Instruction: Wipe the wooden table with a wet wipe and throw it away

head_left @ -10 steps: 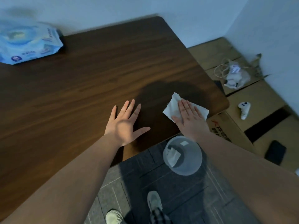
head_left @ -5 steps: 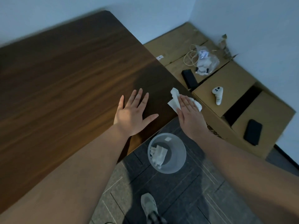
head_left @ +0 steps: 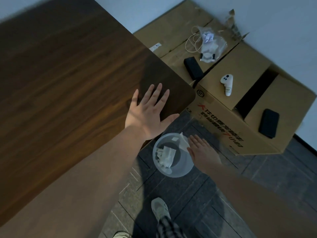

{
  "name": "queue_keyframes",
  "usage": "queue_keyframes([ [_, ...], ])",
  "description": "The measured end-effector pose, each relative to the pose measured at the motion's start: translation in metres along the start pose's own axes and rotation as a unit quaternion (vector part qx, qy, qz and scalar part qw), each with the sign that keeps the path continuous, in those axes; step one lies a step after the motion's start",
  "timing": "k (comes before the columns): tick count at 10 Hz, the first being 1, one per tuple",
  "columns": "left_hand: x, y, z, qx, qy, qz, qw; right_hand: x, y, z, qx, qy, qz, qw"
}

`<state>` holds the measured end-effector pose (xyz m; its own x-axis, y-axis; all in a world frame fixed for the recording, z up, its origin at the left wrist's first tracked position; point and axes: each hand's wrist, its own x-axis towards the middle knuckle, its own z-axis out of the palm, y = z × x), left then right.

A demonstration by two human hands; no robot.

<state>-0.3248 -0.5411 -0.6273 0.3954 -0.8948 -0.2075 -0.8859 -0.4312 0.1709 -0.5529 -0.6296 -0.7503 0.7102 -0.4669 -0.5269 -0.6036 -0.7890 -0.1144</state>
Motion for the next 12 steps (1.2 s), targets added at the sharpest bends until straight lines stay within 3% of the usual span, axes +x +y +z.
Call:
queue_keyframes([
  [4,-0.001,0.0,0.007,-0.016,0.064,0.001,0.998,0.033,-0.019,0.083,-0.028,-0.106,-0.013,0.994],
  [7,-0.001,-0.001,0.009,-0.013,0.066,0.003,0.998,0.022,-0.029,0.09,0.013,-0.145,-0.05,0.988],
  [10,-0.004,-0.001,0.007,-0.012,0.07,0.005,0.997,-0.032,-0.017,-0.046,0.121,-0.166,-0.066,0.977],
  [12,-0.004,0.0,0.004,-0.007,0.058,0.002,0.998,-0.102,-0.012,-0.23,0.167,-0.069,-0.078,0.98],
])
